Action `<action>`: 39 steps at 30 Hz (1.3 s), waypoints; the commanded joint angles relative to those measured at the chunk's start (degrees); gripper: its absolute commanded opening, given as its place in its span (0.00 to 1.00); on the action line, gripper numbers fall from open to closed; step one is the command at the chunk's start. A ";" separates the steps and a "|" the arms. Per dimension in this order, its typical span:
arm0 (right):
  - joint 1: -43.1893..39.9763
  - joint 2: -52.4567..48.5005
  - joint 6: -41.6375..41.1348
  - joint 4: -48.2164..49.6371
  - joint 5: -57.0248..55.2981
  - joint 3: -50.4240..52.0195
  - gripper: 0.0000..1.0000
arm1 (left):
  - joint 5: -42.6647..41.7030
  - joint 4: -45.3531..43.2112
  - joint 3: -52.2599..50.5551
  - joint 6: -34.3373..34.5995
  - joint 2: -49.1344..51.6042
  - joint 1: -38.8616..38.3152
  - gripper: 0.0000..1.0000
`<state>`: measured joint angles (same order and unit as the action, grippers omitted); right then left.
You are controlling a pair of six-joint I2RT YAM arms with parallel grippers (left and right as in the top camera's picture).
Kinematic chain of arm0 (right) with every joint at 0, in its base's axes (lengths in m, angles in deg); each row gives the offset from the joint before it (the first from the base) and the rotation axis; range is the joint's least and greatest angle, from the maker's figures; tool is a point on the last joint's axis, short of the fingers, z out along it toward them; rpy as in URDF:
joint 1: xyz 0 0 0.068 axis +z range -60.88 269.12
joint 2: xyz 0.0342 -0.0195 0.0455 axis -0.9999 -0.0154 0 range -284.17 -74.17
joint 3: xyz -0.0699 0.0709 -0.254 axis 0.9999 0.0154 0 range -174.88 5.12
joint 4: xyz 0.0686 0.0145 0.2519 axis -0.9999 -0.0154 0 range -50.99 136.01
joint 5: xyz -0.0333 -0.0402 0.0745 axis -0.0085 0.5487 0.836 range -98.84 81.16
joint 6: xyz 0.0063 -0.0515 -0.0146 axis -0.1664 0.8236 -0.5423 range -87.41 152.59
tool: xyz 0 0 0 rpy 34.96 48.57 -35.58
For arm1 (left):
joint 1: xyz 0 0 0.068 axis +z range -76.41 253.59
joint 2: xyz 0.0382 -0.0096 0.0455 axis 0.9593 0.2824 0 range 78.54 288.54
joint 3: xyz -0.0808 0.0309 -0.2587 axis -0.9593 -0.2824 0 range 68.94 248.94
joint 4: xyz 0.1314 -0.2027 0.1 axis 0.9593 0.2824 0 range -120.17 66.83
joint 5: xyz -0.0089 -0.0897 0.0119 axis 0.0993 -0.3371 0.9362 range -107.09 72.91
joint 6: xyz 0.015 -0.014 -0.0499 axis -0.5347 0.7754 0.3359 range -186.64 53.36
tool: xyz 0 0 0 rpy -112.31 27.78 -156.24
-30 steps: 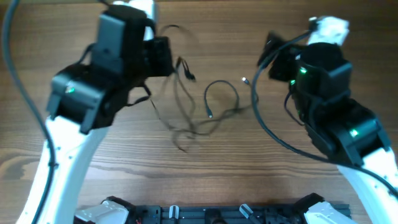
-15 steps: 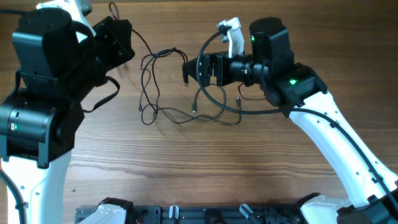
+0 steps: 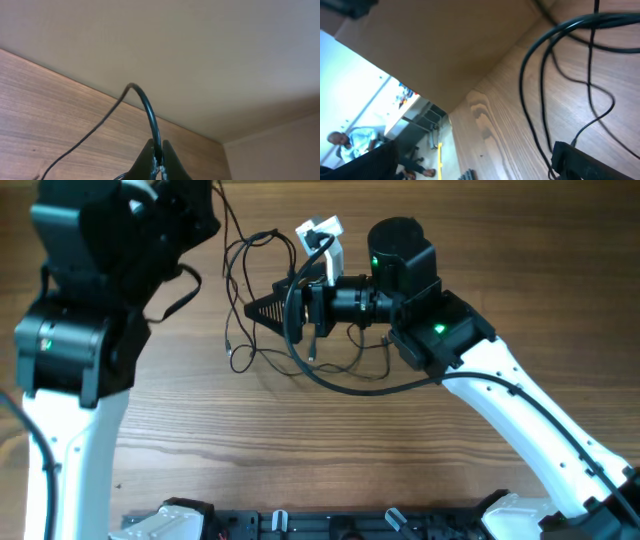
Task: Untangle cables
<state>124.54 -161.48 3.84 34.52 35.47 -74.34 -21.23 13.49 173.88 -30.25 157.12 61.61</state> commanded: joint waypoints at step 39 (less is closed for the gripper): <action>11.30 -20.81 0.20 29.92 -19.34 0.24 0.04 | 15.50 0.33 0.13 -1.22 -2.86 -2.05 0.04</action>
<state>133.94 -179.47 4.95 63.55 18.54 -73.97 -4.99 13.60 173.88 -30.76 155.61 59.62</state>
